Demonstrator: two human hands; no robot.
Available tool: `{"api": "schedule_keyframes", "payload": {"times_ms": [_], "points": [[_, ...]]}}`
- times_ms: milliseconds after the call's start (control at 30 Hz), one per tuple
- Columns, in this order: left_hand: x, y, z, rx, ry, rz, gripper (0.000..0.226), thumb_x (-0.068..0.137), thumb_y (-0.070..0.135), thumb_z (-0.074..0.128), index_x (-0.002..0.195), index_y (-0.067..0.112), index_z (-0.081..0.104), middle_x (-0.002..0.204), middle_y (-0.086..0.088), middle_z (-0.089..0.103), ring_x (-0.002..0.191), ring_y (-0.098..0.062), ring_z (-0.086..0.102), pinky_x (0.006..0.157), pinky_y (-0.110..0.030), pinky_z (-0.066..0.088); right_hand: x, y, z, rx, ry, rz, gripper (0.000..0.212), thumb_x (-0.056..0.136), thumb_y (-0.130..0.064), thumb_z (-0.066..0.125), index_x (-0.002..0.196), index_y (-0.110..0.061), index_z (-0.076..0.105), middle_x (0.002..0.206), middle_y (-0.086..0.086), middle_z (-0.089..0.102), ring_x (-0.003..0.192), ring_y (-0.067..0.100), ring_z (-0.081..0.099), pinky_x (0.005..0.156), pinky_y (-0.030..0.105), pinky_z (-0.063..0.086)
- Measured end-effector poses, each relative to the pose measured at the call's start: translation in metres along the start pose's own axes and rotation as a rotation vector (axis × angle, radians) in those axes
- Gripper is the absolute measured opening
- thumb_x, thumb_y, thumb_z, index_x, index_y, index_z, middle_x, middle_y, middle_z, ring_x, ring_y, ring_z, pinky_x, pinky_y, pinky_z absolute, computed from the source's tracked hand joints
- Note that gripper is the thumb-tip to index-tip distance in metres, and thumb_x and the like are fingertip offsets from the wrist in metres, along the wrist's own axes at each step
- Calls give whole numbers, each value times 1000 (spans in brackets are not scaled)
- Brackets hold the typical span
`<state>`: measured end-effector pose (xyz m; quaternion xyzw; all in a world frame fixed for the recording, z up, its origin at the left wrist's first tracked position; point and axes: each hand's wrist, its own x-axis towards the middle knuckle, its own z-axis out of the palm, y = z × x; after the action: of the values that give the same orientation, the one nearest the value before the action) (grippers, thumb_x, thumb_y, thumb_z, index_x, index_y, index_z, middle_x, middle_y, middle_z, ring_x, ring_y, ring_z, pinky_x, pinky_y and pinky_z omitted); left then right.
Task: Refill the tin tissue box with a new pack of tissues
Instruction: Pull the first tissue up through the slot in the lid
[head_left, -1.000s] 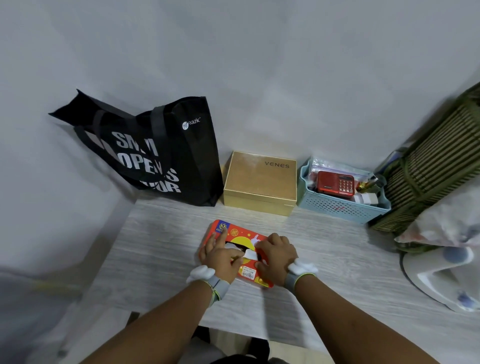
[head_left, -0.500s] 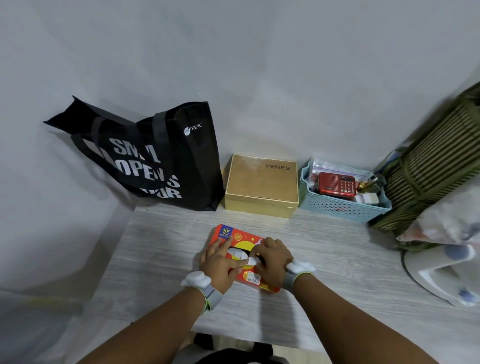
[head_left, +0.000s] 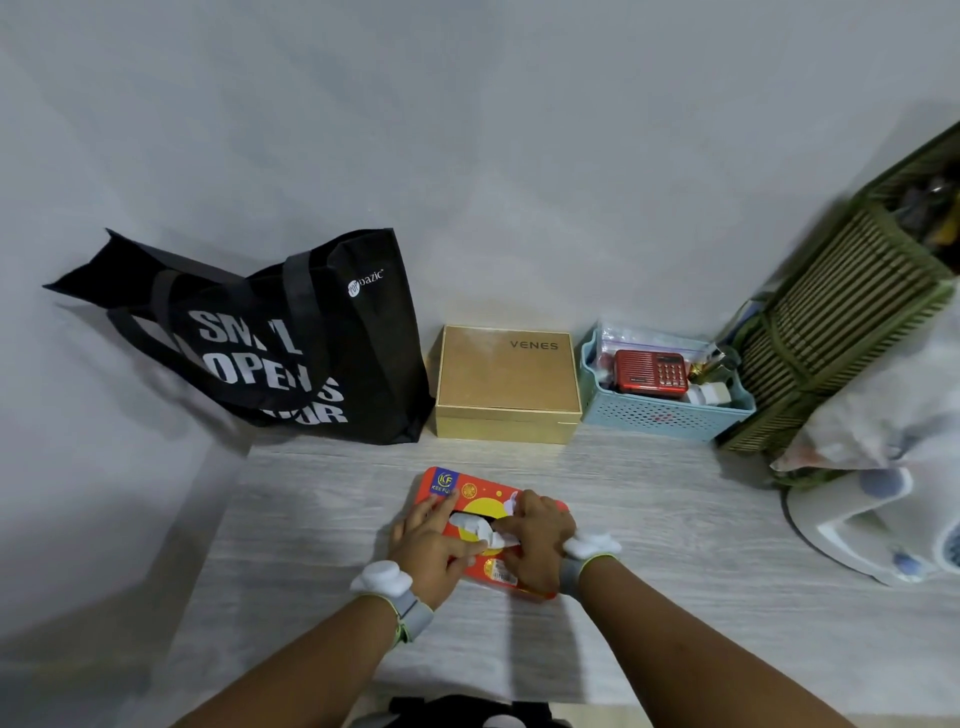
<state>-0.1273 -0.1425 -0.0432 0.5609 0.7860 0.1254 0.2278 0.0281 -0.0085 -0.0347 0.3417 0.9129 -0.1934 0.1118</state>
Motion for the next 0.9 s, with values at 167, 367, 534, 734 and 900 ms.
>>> {"api": "schedule_keyframes", "payload": {"times_ms": [167,367,534,734,900], "points": [[-2,-2,-2,-9,-6,6,22,89,49,55,105,62,64,162,16,8,150,-21,7,110,-44,19,2,-6,-3,31,-21,77,40,75,-50,55,110,-35,68,118,-1,47,111,26,49,90,34,37],[-1,-4,-4,-14,-37,9,27,89,47,56,109,63,61,162,17,6,150,-20,5,113,-47,16,1,-1,-1,205,49,96,19,72,-43,60,87,-34,66,104,-6,49,98,21,54,78,28,40],[4,4,-8,-81,11,-82,22,86,42,61,105,49,69,158,21,22,147,-16,15,112,-43,17,-6,3,2,347,122,88,13,68,-30,71,73,-40,64,96,-10,51,92,16,55,71,29,44],[25,19,-17,-52,19,-28,33,85,31,59,117,38,62,134,12,47,126,-20,41,100,-35,32,-15,12,11,443,145,72,21,61,-35,80,82,-31,77,99,-15,50,96,9,52,80,27,45],[36,23,-15,133,-120,135,37,88,24,53,120,41,59,118,7,46,114,-23,41,91,-33,31,-22,19,16,504,142,12,25,62,-43,77,81,-29,80,110,-12,50,106,10,55,85,30,50]]}}
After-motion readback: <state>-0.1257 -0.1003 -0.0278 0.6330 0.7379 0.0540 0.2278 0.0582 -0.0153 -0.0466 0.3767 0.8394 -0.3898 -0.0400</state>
